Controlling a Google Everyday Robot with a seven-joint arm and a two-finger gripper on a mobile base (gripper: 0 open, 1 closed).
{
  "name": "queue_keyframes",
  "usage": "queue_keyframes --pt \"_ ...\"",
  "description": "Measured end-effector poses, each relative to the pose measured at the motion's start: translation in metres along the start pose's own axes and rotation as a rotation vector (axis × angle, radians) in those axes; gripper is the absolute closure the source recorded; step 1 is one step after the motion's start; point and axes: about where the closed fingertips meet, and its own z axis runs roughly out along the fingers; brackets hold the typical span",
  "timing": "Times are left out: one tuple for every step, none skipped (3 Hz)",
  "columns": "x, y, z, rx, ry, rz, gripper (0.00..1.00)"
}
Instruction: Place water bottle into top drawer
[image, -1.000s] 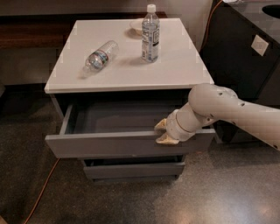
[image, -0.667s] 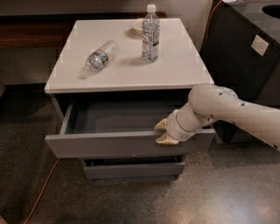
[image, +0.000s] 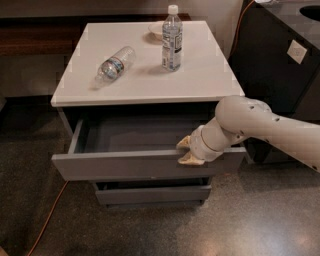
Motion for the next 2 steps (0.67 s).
queue_keyframes --pt "-0.0001 0.0001 0.0 0.0 0.0 0.0 1.0" --pt "-0.0001 0.0001 0.0 0.0 0.0 0.0 0.98"
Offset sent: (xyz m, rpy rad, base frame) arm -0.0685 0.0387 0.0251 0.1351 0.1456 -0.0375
